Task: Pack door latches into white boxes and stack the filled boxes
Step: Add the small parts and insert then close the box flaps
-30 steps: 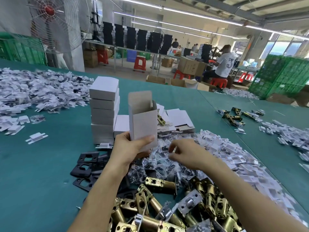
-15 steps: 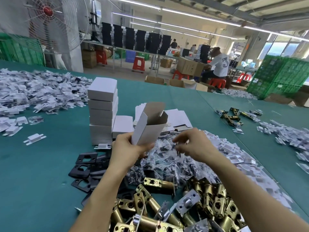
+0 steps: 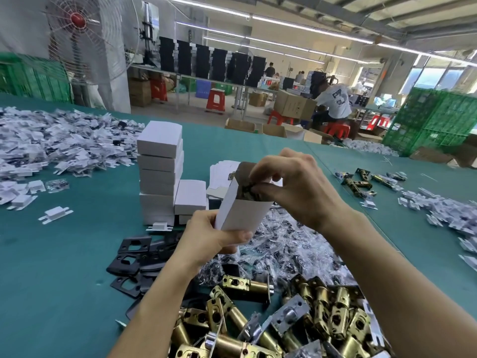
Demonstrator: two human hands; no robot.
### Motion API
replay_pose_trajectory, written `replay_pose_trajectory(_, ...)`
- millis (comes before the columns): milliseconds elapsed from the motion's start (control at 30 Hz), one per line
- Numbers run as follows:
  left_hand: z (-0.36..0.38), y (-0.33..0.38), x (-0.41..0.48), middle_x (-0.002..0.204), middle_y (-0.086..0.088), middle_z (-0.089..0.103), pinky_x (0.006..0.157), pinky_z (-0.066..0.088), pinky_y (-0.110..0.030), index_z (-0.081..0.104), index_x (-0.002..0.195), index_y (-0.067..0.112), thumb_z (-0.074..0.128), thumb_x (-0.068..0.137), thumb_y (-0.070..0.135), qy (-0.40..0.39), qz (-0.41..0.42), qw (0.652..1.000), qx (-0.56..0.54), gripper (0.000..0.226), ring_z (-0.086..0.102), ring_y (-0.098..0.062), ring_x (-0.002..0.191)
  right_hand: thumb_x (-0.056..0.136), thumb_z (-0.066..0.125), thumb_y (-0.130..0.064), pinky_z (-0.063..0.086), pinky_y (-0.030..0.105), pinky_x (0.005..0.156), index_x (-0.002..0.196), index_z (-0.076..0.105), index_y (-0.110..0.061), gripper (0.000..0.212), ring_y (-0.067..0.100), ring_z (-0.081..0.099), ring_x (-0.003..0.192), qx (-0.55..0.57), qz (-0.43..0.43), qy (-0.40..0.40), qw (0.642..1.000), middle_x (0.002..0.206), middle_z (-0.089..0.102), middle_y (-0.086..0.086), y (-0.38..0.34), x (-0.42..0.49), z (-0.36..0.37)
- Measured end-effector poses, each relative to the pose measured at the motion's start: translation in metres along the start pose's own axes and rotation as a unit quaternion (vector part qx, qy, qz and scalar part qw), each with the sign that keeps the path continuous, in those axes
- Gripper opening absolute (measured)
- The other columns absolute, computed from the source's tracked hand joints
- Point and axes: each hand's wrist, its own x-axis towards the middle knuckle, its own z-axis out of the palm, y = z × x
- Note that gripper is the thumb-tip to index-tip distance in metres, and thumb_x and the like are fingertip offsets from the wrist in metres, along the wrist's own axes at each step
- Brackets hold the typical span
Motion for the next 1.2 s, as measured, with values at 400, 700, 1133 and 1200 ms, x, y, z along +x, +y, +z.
replay_pose_trajectory(400, 0.003, 0.005, -0.003, 0.089, 0.000, 0.077, 0.061, 0.060, -0.031, 0.079, 0.090, 0.018, 0.095, 0.060, 0.016, -0.004, 0.002, 1.000, -0.018, 0.035, 0.075, -0.022, 0.077, 0.083, 0.078, -0.021, 0.050, 0.046, 0.067, 0.089, 0.077, -0.019, 0.007, 0.027, 0.057, 0.080, -0.027, -0.001, 0.057, 0.998, 0.078, 0.064, 0.010, 0.000, -0.003, 0.012)
replay_pose_trajectory(700, 0.003, 0.007, -0.004, 0.087, -0.004, 0.077, 0.060, 0.060, -0.032, 0.081, 0.083, 0.021, 0.098, 0.050, 0.026, 0.002, 0.003, 1.000, -0.030, 0.038, 0.074, -0.026, 0.070, 0.089, 0.072, -0.013, 0.042, 0.028, 0.075, 0.094, 0.078, -0.031, 0.020, 0.011, 0.050, 0.086, 0.056, 0.007, -0.041, 0.998, 0.086, 0.065, -0.021, 0.004, -0.004, 0.008)
replay_pose_trajectory(1133, 0.003, 0.006, -0.004, 0.086, -0.003, 0.077, 0.062, 0.059, -0.031, 0.081, 0.083, 0.025, 0.097, 0.056, 0.020, 0.001, 0.015, 1.000, -0.014, 0.032, 0.073, -0.021, 0.070, 0.088, 0.044, 0.002, 0.044, 0.033, 0.101, 0.115, 0.074, -0.022, 0.047, 0.011, 0.058, 0.111, 0.011, 0.055, -0.162, 0.985, 0.118, 0.069, -0.007, 0.000, -0.008, 0.000)
replay_pose_trajectory(1200, 0.003, 0.006, -0.005, 0.087, -0.002, 0.077, 0.063, 0.061, -0.034, 0.081, 0.084, 0.026, 0.097, 0.056, 0.022, 0.002, 0.017, 1.000, -0.011, 0.032, 0.073, -0.023, 0.073, 0.091, 0.043, 0.001, 0.043, 0.032, 0.102, 0.118, 0.073, -0.022, 0.047, 0.009, 0.056, 0.114, 0.029, 0.057, -0.187, 0.980, 0.123, 0.067, -0.009, -0.001, -0.008, -0.003)
